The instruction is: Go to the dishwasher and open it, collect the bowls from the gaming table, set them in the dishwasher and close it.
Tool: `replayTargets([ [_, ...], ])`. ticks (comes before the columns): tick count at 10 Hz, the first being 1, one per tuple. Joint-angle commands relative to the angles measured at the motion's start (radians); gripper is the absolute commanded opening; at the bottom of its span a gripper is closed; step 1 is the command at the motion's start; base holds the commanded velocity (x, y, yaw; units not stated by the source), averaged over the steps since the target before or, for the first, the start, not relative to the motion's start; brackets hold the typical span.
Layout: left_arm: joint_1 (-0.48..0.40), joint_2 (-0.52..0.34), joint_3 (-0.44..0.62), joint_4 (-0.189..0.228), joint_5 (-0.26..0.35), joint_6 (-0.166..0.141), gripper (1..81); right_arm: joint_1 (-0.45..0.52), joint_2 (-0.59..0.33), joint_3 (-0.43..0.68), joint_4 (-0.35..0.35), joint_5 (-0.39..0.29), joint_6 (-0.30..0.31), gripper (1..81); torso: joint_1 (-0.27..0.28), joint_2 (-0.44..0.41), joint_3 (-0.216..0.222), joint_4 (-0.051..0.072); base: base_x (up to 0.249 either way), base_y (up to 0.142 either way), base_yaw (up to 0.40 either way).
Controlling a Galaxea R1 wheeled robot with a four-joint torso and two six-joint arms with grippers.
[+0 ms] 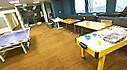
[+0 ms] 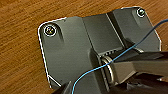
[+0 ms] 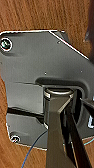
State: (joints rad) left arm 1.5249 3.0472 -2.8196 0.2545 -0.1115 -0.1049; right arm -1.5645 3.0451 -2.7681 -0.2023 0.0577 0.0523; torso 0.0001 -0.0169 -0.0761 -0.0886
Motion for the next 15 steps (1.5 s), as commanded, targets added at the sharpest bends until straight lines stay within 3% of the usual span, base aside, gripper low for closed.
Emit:
replayTargets([
  [1, -0.053, -0.001, -0.005, 0.000, 0.041, 0.004, 81.1, 0.029, 0.005, 0.004, 0.004, -0.058, -0.002, 81.1, 0.000, 0.000, 0.000, 0.000, 0.000, 0.000, -0.398],
  [15, -0.061, -0.013, -0.005, -0.020, 0.026, -0.013, 81.1, 0.045, 0.007, -0.010, 0.003, -0.055, -0.003, 81.1, 0.000, 0.000, 0.000, 0.000, 0.000, 0.000, -0.398],
])
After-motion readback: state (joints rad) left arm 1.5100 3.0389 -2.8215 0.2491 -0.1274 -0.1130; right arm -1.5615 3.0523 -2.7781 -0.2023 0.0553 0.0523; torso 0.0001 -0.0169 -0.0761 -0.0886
